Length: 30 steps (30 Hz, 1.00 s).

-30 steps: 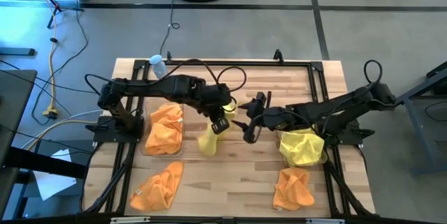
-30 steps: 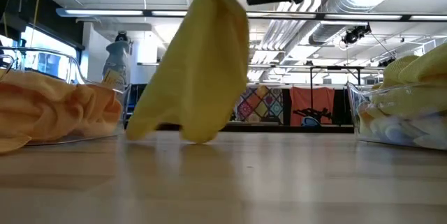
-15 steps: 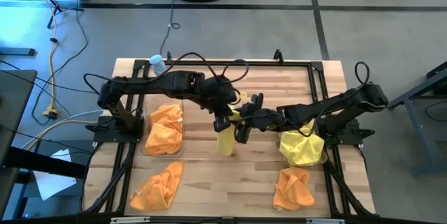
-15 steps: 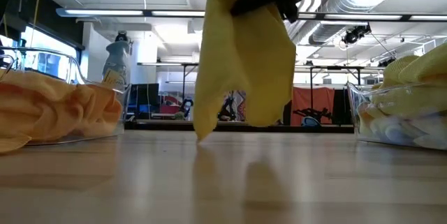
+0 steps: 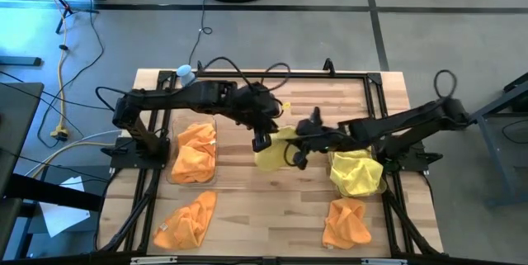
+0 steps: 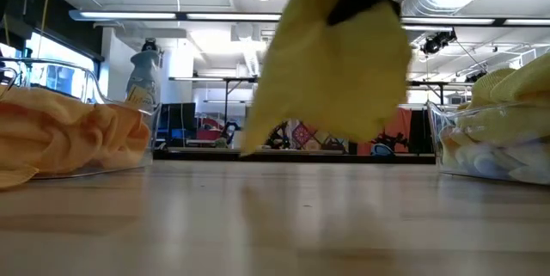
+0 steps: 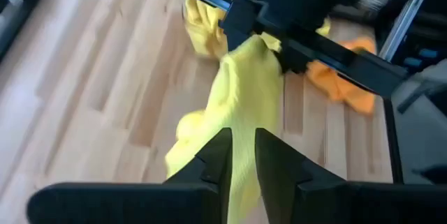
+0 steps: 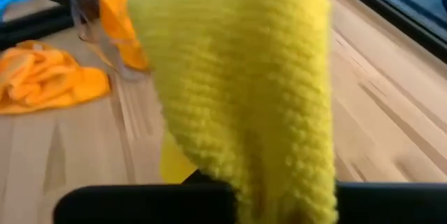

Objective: Sort microfiber towel by color & place in baskets
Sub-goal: Put the yellow towel into the right transparent bin

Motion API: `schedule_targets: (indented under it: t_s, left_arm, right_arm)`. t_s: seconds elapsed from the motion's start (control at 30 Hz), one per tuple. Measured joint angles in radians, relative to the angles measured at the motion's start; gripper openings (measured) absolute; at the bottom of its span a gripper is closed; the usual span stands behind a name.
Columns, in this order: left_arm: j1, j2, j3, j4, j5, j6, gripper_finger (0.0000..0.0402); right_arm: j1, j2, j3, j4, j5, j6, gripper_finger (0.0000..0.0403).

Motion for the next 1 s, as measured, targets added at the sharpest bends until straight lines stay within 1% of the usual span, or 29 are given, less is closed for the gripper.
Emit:
schedule_targets:
  t_s: [0.07,0.17,0.23,0.33,0.43,0.53,0.67,0.7,0.8,0.87,0.9,1.0]
  left_arm:
    - [-0.004,-0.024,0.001,0.001,-0.026,0.010,0.0058]
    - [-0.027,-0.050,0.001,-0.016,-0.099,0.025,0.0062]
    - [-0.044,-0.067,0.000,-0.052,-0.137,0.033,0.0062]
    - [-0.067,-0.097,-0.025,-0.082,-0.187,0.015,0.0062]
    - [-0.080,-0.139,-0.113,-0.073,-0.209,-0.028,0.0062]
    - [-0.085,-0.201,-0.238,-0.031,-0.223,-0.096,0.0062]
    - [-0.085,-0.293,-0.426,0.059,-0.230,-0.212,0.0062]
    - [-0.085,-0.315,-0.469,0.078,-0.228,-0.245,0.0062]
    - [-0.088,-0.377,-0.575,0.145,-0.222,-0.339,0.0062]
    - [-0.095,-0.409,-0.629,0.177,-0.221,-0.394,0.0062]
    - [-0.099,-0.421,-0.649,0.186,-0.220,-0.419,0.0062]
    - [-0.115,-0.449,-0.675,0.187,-0.220,-0.481,0.0062]
  right_arm:
    - [0.000,-0.056,0.000,-0.085,0.000,0.030,0.0007]
    - [0.000,-0.149,0.000,-0.182,-0.001,0.097,0.0010]
    - [0.000,-0.214,0.000,-0.250,-0.014,0.134,0.0006]
    - [0.002,-0.317,0.000,-0.397,-0.033,0.210,0.0004]
    - [0.011,-0.419,0.000,-0.576,-0.035,0.303,0.0003]
    - [0.028,-0.493,0.031,-0.822,-0.026,0.416,0.0003]
    - [0.042,-0.523,0.116,-1.201,-0.031,0.573,0.0002]
    - [0.042,-0.523,0.123,-1.212,-0.047,0.580,0.0002]
    - [0.038,-0.546,0.122,-1.149,-0.092,0.473,0.0001]
    - [0.037,-0.529,0.125,-1.194,-0.145,0.474,0.0001]
    - [0.037,-0.513,0.121,-1.211,-0.204,0.475,0.0001]
    - [0.038,-0.507,0.101,-1.191,-0.430,0.452,0.0001]
